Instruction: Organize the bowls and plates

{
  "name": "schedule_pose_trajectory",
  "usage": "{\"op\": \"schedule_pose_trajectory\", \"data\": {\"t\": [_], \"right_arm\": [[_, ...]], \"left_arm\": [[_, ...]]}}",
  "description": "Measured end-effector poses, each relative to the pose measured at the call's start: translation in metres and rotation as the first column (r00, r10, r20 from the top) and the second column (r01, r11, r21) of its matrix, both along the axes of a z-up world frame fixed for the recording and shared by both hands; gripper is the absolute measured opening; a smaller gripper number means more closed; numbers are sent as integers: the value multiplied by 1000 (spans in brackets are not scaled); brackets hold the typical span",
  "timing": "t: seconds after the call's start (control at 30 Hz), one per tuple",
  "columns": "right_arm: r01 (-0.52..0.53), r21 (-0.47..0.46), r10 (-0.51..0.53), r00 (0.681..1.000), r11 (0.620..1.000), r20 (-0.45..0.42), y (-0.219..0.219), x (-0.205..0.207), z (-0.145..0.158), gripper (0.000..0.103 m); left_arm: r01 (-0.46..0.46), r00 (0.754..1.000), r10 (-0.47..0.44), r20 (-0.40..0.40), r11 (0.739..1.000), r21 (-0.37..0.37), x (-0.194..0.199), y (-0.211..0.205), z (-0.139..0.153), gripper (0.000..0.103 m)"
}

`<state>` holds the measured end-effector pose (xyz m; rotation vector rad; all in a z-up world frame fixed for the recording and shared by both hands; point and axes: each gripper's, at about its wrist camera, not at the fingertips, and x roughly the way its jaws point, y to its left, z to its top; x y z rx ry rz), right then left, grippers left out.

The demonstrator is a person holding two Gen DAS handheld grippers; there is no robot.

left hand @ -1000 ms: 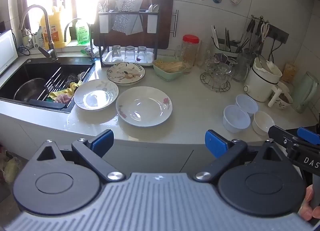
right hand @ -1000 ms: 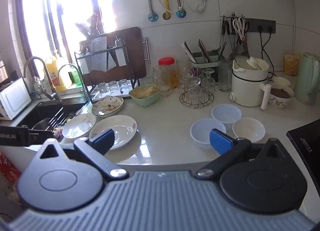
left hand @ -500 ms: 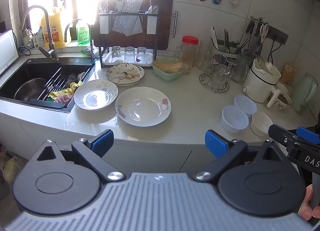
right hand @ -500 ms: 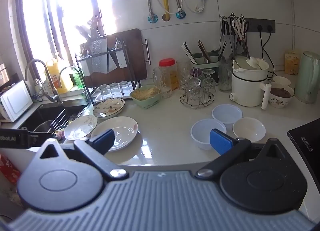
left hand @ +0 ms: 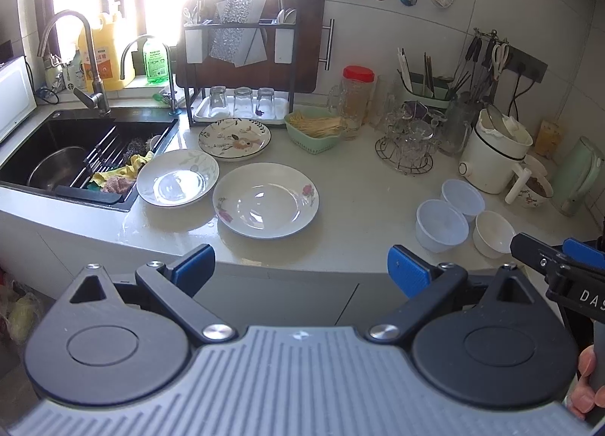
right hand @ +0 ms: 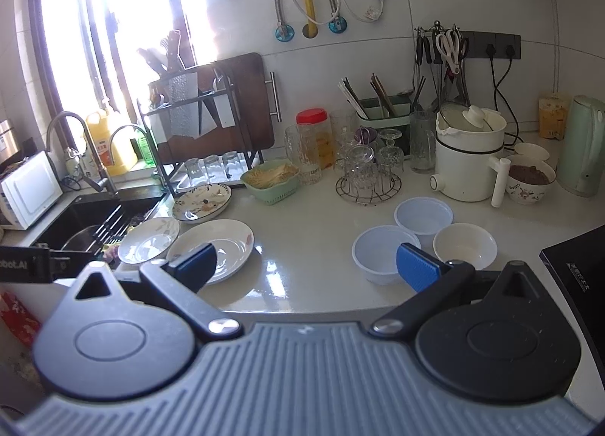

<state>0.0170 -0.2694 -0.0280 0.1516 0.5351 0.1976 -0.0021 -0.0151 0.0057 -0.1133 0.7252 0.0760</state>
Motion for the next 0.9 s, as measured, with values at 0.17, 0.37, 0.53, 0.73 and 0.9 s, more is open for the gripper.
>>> {"op": "schedule_pose_trajectory", "data": {"t": [0.17, 0.37, 0.53, 0.73, 0.9], "right_arm": [[8, 2, -8, 1000, 1000, -6, -3, 2, 0, 103], [17, -1, -17, 1000, 1000, -19, -12, 9, -2, 103], [19, 7, -19, 1000, 1000, -12, -15, 11, -1, 103], [12, 4, -11, 1000, 1000, -8, -15, 12, -1, 103], [-5, 9, 5, 1000, 1000, -14, -13, 12, -5, 103]], "left_arm": [[14, 1000, -15, 23, 999, 48, 2, -7, -1, 100], [11, 1000, -13, 26, 999, 50, 7, -10, 0, 100], [-10, 999, 9, 49, 1000, 16, 9, -7, 3, 100], [-13, 999, 14, 34, 999, -29, 3, -5, -1, 100], [-8, 999, 8, 37, 1000, -17, 1, -7, -3, 100]]}}
